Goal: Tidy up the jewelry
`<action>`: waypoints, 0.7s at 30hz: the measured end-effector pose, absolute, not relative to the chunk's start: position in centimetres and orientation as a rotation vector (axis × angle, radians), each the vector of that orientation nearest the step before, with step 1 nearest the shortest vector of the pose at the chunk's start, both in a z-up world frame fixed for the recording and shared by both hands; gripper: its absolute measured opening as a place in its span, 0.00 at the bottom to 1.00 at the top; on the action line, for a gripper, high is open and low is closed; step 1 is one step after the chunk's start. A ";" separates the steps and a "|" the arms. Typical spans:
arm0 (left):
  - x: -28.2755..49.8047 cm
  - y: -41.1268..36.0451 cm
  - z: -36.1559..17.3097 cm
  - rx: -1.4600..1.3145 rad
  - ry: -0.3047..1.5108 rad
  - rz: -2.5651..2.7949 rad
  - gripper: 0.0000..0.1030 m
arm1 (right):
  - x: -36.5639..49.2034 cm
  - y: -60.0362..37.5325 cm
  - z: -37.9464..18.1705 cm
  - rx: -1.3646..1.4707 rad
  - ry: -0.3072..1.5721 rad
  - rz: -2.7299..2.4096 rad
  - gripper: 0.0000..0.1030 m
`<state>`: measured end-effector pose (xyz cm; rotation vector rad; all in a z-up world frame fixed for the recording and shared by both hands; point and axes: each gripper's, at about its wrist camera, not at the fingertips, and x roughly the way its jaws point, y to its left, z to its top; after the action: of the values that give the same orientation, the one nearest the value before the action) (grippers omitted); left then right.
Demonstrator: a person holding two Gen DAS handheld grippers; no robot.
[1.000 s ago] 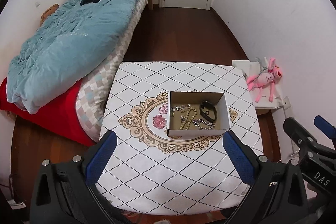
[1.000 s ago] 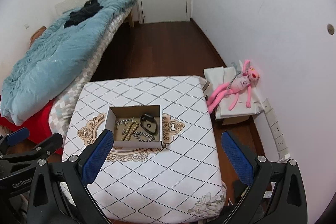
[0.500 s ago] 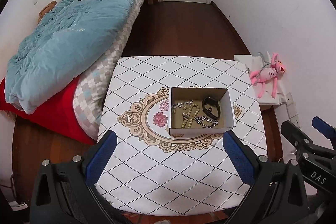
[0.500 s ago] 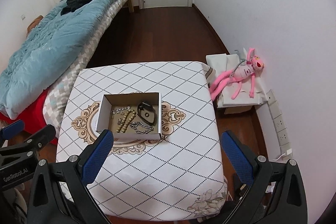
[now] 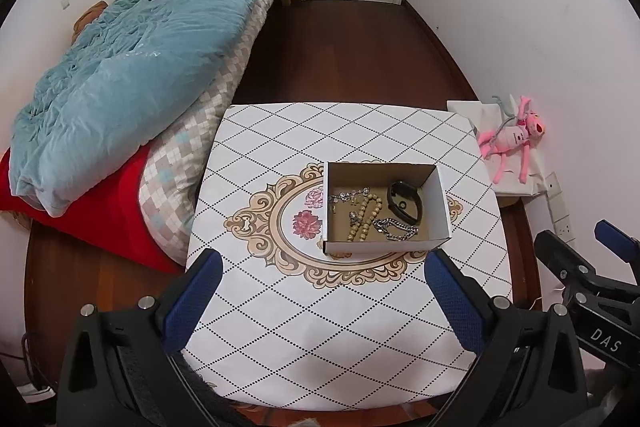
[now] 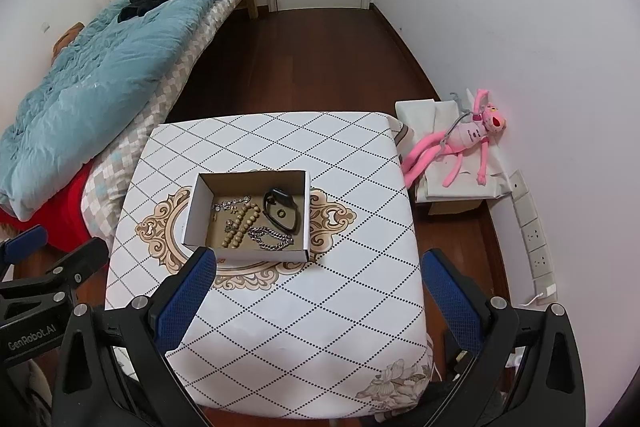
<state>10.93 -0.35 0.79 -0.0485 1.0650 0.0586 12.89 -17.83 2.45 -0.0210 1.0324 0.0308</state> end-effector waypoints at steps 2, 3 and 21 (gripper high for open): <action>10.9 -0.3 0.7 -0.048 1.065 0.058 1.00 | 12.9 -17.8 2.4 -0.020 1.035 0.034 1.00; 10.9 -0.3 0.7 -0.047 1.065 0.057 1.00 | 12.9 -17.8 2.4 -0.020 1.035 0.035 1.00; 11.0 -0.4 0.4 -0.036 1.057 0.048 1.00 | 12.9 -17.8 2.1 -0.034 1.043 0.034 1.00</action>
<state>10.98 -0.39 0.44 -0.0359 1.0567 0.0482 12.91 -17.76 2.08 -0.0339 1.0427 0.0342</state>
